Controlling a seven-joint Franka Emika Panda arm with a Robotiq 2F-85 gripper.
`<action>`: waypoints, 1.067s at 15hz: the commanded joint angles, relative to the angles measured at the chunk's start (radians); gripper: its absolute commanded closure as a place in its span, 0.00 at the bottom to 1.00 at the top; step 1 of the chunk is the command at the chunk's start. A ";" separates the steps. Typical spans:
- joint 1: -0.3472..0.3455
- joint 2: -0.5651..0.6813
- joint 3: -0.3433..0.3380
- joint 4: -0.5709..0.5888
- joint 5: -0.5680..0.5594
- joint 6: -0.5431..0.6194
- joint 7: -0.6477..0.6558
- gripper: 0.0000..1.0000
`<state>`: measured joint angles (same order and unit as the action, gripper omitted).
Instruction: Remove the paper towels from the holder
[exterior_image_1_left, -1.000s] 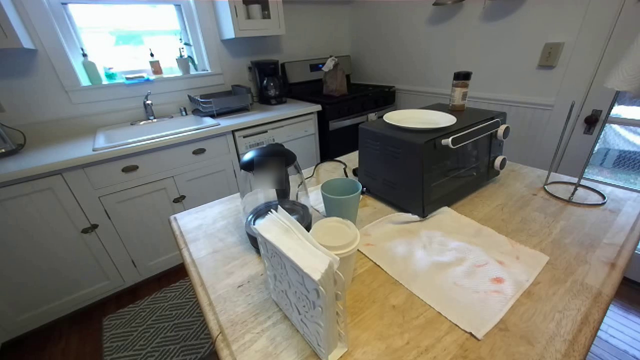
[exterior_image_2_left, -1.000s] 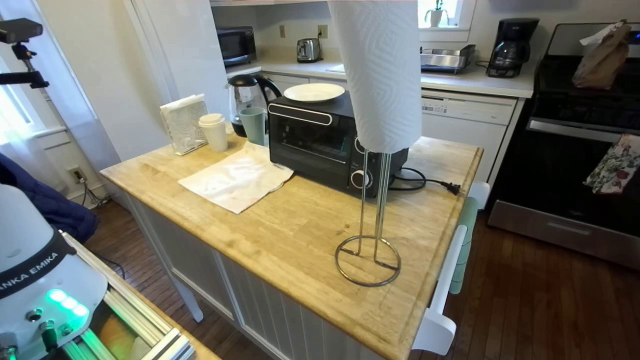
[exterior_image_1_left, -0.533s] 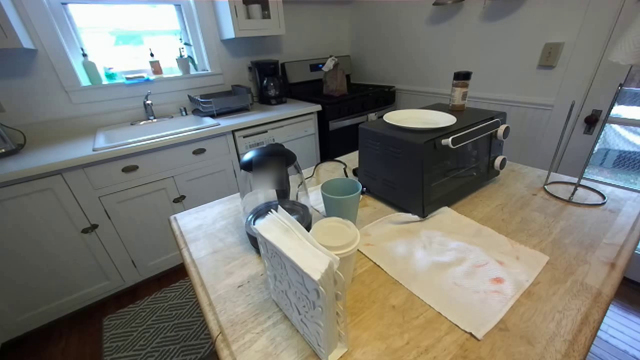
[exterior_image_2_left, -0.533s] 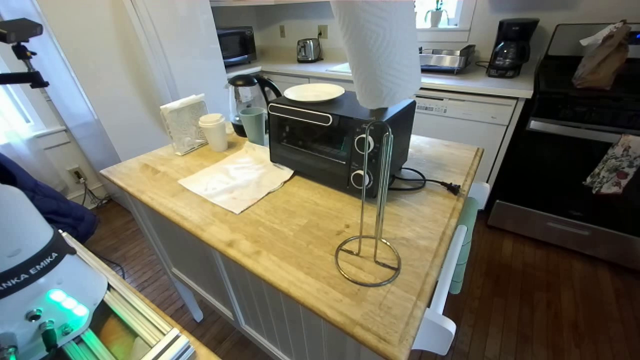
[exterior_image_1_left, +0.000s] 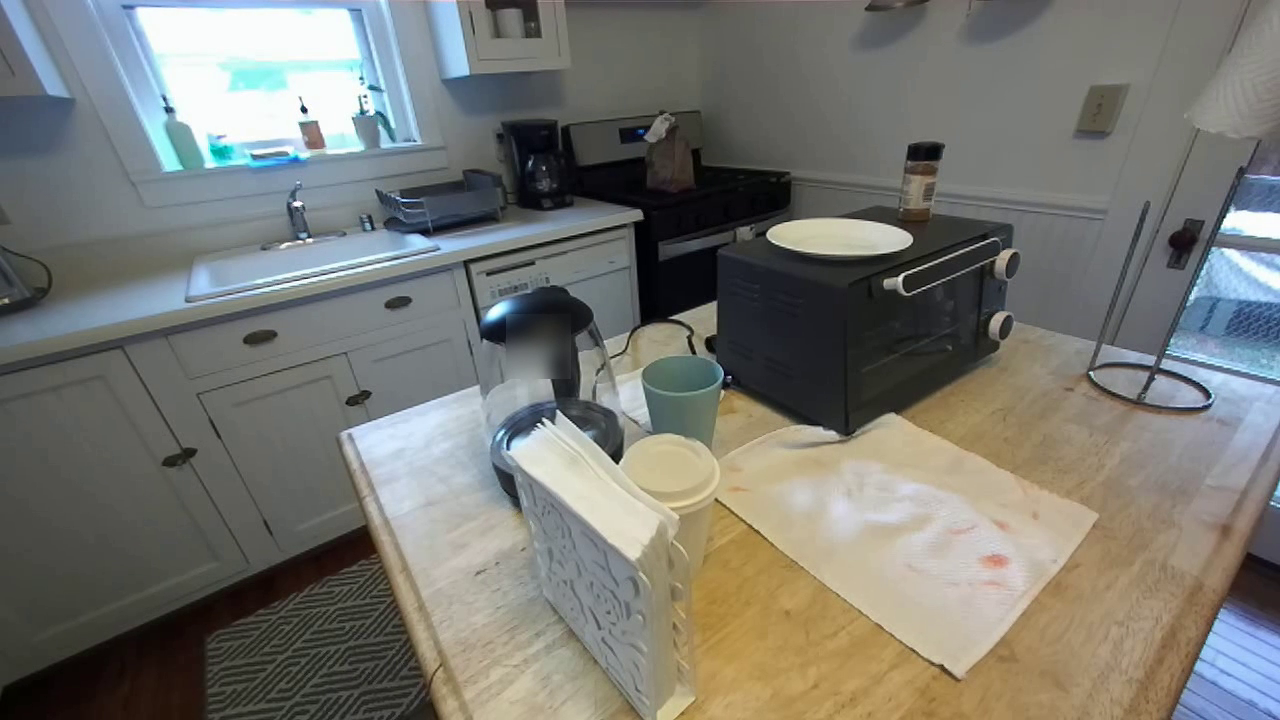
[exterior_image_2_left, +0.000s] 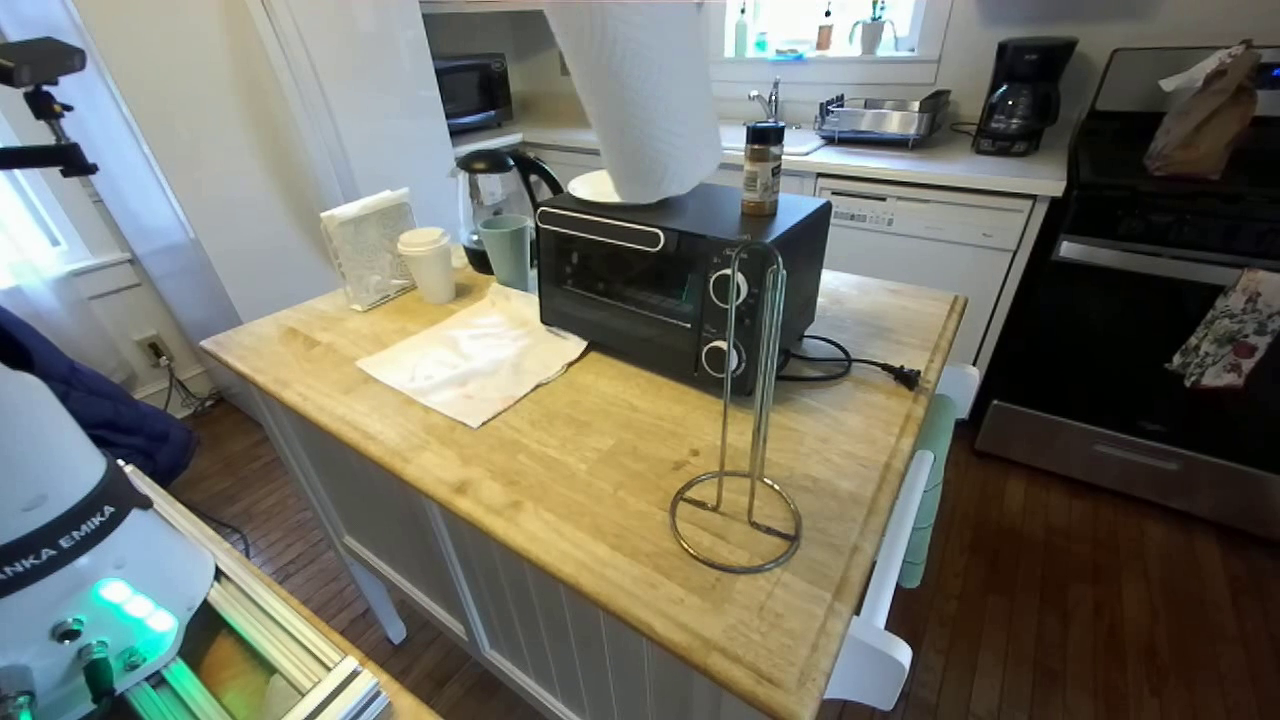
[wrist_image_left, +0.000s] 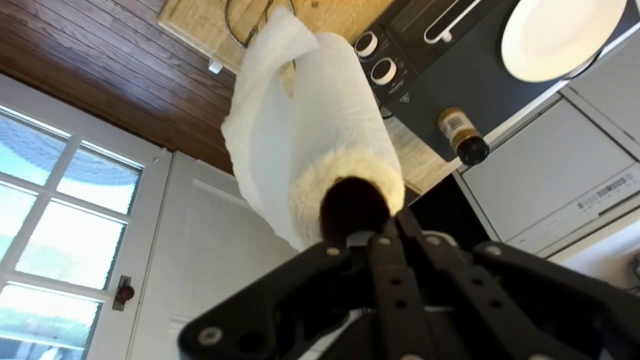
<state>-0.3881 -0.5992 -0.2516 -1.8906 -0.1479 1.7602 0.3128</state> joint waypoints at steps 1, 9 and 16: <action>0.040 -0.001 0.012 -0.028 0.023 -0.068 -0.044 0.99; 0.070 0.090 0.012 -0.106 0.013 -0.073 -0.075 0.99; 0.075 0.098 0.021 -0.270 0.017 0.093 -0.069 0.99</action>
<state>-0.3185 -0.4934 -0.2295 -2.0970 -0.1451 1.7733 0.2465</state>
